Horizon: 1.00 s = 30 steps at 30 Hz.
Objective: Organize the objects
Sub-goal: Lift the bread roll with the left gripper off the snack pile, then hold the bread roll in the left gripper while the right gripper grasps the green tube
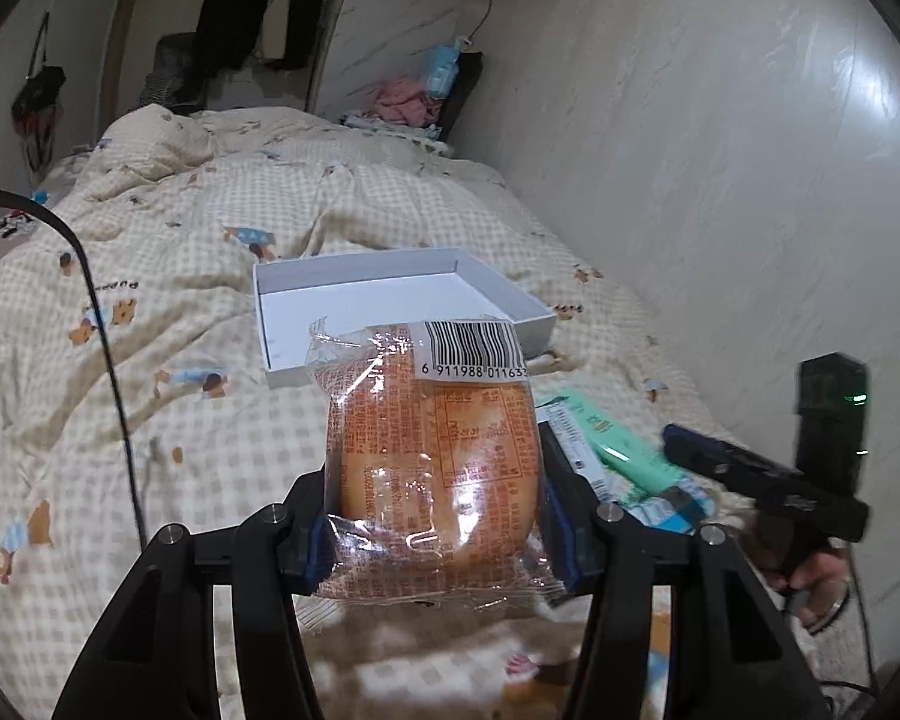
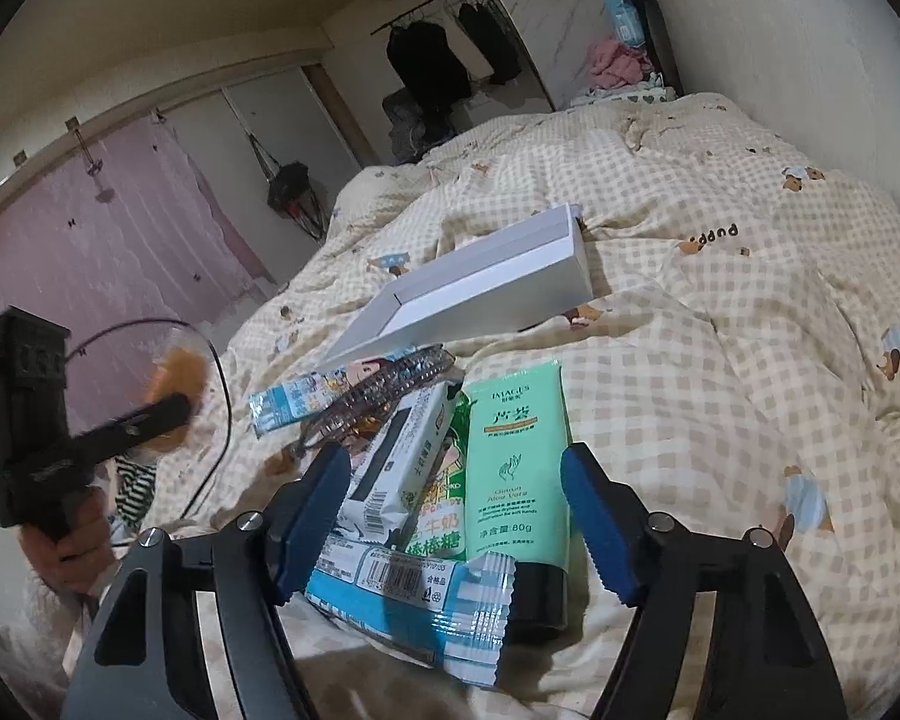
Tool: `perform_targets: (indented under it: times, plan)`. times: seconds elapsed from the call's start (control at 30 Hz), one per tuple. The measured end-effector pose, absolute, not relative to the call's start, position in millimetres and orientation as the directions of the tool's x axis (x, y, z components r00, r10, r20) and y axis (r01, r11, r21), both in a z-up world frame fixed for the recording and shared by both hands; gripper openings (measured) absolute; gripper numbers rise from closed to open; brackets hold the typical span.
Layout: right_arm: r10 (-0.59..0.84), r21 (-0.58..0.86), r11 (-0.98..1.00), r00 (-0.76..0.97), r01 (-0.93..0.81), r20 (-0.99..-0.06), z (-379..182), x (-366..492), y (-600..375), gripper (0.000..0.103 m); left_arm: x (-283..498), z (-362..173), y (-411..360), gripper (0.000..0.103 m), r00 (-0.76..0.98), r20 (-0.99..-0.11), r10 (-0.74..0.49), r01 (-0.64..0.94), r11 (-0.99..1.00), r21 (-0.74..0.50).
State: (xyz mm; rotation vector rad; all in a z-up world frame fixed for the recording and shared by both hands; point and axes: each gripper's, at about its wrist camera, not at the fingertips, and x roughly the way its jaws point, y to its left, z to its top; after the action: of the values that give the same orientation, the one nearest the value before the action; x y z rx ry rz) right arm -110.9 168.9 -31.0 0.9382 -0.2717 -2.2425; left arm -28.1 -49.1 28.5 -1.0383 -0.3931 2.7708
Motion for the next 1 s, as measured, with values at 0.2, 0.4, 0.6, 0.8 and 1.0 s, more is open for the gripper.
perform_targets:
  times: [0.2,0.4,0.6,0.8,1.0]
  plan:
    - [-0.658,0.411,-0.748,-0.502,0.521,-0.562,-31,-111,165,0.075,-30,-10,-37,0.059,-0.700,-0.686,0.197,-0.003,-0.962,-0.274]
    - [-0.649,0.396,-0.754,-0.498,0.525,-0.575,-32,-111,163,0.075,-27,-14,-38,0.059,-0.712,-0.685,0.156,0.033,-0.967,-0.254]
    - [-0.642,0.391,-0.759,-0.496,0.521,-0.585,-33,-112,162,0.076,-22,-8,-29,0.059,-0.732,-0.680,0.039,0.077,-0.987,-0.139]
    - [-0.641,0.388,-0.759,-0.498,0.523,-0.584,-33,-112,162,0.080,-27,-12,-20,0.059,-0.712,-0.699,-0.067,0.119,-0.993,-0.026]
    - [-0.642,0.388,-0.759,-0.498,0.523,-0.583,-33,-112,162,0.080,-28,-13,-18,0.059,-0.716,-0.690,-0.110,0.141,-0.990,0.012]
